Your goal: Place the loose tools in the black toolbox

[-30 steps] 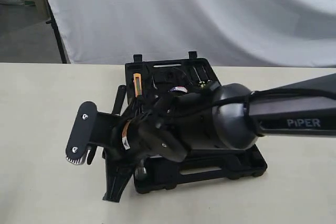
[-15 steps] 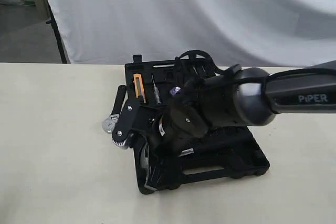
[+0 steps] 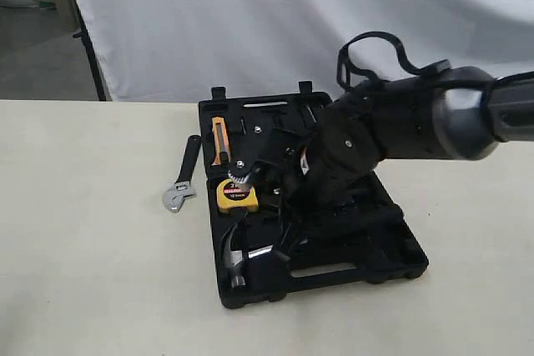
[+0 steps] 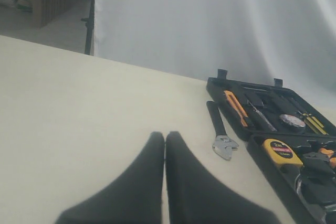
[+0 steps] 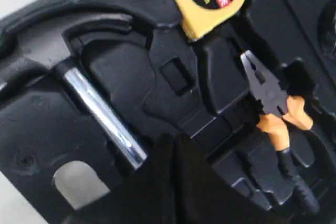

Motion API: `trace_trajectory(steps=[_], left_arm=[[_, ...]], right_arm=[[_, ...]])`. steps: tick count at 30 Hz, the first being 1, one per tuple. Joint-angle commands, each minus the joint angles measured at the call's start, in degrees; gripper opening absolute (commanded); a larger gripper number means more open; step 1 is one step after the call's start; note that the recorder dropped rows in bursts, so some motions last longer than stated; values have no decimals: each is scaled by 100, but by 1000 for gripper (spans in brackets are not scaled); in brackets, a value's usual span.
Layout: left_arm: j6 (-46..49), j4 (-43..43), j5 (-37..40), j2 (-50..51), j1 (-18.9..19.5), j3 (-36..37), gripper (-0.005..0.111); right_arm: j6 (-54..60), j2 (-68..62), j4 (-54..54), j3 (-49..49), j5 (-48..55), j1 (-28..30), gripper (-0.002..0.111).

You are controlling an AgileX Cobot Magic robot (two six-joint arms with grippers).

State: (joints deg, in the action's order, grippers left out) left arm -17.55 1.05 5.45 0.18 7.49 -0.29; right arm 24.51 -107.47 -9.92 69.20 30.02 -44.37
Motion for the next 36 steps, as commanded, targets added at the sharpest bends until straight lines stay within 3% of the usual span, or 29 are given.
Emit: trace_trajectory(steps=[1,6,11,17,23,30,33,36], left_arm=[[-27,25,-41,-18,145,-15,1],[-27,25,-41,-18,145,-15,1],[-27,25,-41,-18,145,-15,1],[-27,25,-41,-18,145,-15,1],[-27,25,-41,-18,145,-15,1],[-27,25,-41,-18,145,-15,1],[-27,25,-41,-18,145,-15,1],[-27,25,-41,-18,145,-15,1]], right_arm=[[707,-187,535,-402,-316,93,0],[669,-829,456,-491,-504,93,0],[606,-303,603,-93,-137,93,0],[681,39,1707,141,-553,38,0],[784,-66,1471,141,-889,-19,0],[-706,-93,1291,141,-684,639,0],[-1438,-93,1691,141,-463,697,0],[-1486,-93,2079,141,-427,582,0]])
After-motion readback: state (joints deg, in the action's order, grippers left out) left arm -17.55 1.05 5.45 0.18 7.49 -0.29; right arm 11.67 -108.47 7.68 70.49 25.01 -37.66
